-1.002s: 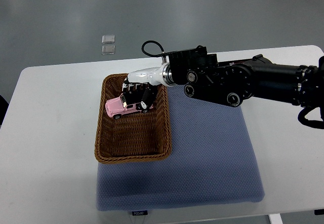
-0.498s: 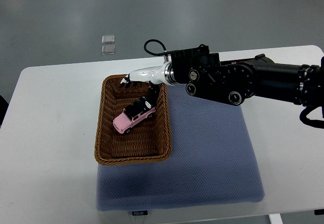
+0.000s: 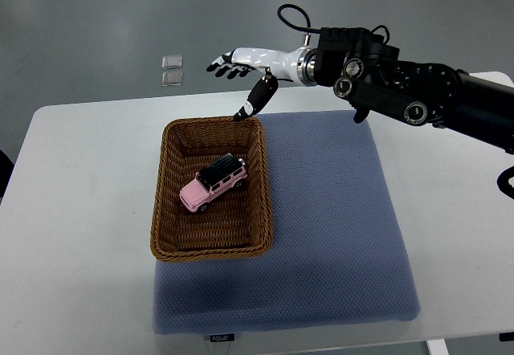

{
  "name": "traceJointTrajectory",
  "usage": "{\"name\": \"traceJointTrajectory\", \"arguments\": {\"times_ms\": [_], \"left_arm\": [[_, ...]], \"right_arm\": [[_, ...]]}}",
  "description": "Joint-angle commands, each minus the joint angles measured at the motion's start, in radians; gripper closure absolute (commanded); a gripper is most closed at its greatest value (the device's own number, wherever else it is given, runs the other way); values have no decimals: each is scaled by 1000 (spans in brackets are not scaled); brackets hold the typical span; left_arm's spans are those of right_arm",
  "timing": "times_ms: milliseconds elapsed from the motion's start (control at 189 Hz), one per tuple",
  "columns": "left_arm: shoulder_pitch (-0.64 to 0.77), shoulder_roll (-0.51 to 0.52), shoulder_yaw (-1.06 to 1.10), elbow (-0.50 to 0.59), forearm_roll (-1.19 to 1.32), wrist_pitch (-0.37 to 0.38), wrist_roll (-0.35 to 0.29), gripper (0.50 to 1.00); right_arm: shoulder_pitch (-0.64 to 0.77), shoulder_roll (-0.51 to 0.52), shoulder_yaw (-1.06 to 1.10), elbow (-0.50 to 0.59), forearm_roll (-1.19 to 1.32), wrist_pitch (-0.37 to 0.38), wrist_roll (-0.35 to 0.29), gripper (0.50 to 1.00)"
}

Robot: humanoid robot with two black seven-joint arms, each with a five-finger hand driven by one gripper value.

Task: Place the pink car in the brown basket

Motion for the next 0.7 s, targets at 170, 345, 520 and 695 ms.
{"name": "traceJointTrajectory", "arguments": {"times_ms": [170,345,520,695], "left_arm": [[0,0,0,0,0,0,0,500],[0,0,0,0,0,0,0,500],[0,0,0,0,0,0,0,500],[0,0,0,0,0,0,-2,500]], "right_arm": [[-176,-35,449,-127,203,-38,79,605],[-243,-26,588,-188,405,-118,107,605],[-263,-12,659,-280,701,-177,101,605],[-329,20,673,-334,888,-197,107,603]]}}
